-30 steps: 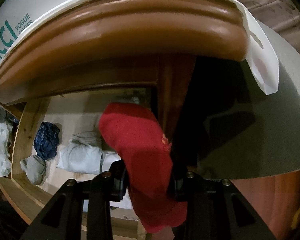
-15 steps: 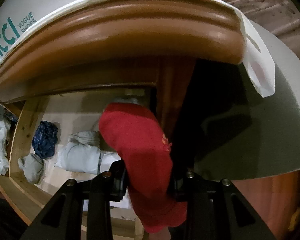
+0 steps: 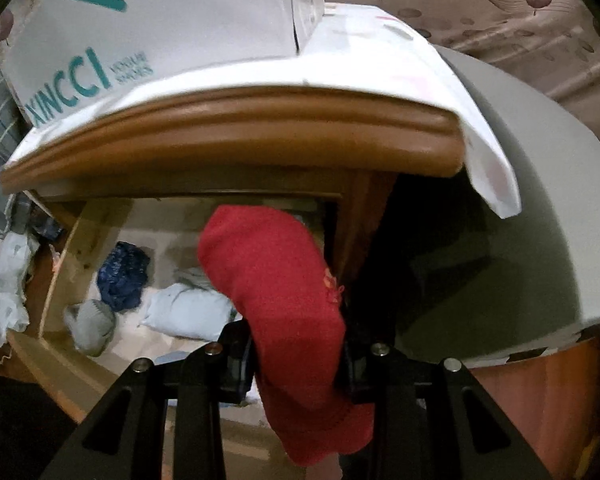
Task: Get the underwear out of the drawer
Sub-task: 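Withdraw the left gripper to the drawer while the right gripper carries the red sock over the box, then lower the red sock into the shoe box and open the right gripper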
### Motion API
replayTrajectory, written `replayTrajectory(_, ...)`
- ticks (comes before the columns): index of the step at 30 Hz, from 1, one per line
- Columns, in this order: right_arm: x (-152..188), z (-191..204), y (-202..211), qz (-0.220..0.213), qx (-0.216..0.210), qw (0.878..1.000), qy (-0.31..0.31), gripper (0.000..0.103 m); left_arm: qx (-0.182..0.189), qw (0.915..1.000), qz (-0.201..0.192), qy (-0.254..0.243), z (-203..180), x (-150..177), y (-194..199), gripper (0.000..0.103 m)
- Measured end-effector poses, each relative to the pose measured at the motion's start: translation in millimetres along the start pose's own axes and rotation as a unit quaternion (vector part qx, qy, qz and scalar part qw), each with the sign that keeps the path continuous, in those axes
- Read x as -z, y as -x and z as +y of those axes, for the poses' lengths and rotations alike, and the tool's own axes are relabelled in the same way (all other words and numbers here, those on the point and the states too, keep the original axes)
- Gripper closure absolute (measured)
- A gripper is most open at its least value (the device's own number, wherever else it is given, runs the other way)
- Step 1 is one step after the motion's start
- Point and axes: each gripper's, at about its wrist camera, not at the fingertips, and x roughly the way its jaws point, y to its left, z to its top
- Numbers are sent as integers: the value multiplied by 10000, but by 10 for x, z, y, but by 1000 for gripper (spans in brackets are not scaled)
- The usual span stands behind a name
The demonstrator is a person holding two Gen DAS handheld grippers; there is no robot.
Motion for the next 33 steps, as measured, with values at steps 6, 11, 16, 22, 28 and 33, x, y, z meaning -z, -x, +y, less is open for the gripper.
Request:
replayTrajectory(6,-14,35,370,-113,-21,9999,97,70,-291,9992,220,145,123,462,-349,5)
replayTrajectory(11,-253,21,784,-425,-31,9989,176,70,-510,9983,217,163,213,722,-486,5)
replayTrajectory(16,-619,13,1203,-798,-23,9967,135,70,-467,9986,233,119,320,811,-533,5)
replayTrajectory(22,-1136,96,1620,-1251,42,9919,207,70,-247,9993,176,207,476,829,-516,5)
replayTrajectory(28,-1593,291,1708,-1390,2,9897,332,70,-386,9988,292,19,520,864,-589,5)
replayTrajectory(33,-1867,468,1615,-1355,34,9899,411,70,-293,9990,344,31,597,901,-607,5)
